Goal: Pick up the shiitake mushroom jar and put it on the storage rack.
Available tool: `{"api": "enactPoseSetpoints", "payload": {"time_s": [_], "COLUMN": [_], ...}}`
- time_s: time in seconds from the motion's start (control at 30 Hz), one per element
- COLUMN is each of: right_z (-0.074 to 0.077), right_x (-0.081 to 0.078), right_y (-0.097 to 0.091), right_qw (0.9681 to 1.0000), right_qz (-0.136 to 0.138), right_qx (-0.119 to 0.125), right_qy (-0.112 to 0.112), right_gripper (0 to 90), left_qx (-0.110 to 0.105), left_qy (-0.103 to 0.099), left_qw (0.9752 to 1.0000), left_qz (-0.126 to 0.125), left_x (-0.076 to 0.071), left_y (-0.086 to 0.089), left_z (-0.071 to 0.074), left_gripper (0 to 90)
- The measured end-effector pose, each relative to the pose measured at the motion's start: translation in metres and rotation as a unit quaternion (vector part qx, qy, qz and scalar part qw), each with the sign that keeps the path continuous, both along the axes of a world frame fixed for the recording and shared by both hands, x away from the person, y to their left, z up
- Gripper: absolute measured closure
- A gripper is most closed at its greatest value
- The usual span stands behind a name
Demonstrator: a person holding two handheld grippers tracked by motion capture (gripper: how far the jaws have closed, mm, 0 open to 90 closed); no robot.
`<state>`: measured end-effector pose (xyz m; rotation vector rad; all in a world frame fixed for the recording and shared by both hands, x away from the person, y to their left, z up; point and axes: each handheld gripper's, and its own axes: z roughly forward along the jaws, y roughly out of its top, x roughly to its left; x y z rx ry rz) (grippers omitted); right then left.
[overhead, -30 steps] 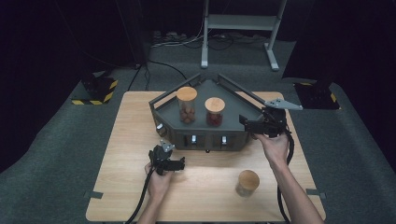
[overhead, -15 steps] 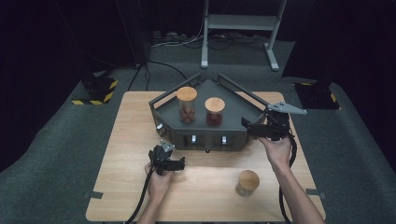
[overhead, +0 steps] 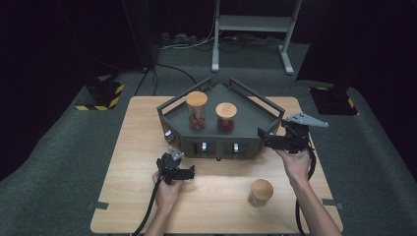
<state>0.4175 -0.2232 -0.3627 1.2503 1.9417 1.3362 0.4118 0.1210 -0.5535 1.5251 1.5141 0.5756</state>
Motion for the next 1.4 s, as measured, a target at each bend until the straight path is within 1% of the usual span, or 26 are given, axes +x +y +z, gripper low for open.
{"api": "enactPoseSetpoints", "payload": {"time_s": [0.6,0.83,1.13,1.4], "right_z": [-0.016,-0.026,-0.038,-0.048], "right_x": [-0.012,-0.017,-0.023,-0.026], "right_y": [-0.008,-0.01,-0.012,-0.017], "right_qw": [0.9999,0.9998,0.9997,0.9997], "right_qz": [0.003,0.004,0.012,0.008], "right_qx": [0.011,0.013,0.018,0.023], "right_qy": [-0.01,-0.011,-0.007,-0.002], "right_gripper": [3.6,3.8,3.7,3.7], "left_qx": [0.001,0.001,0.002,0.002], "left_qy": [0.0,0.0,0.0,0.0], "left_qw": [1.0,1.0,1.0,1.0], "left_qz": [0.0,0.0,-0.001,-0.002], "left_x": [0.0,0.0,0.0,0.0], "left_y": [0.0,0.0,0.0,0.0], "left_z": [0.0,0.0,0.0,0.0], "left_gripper": [3.8,3.8,3.8,3.8]}}
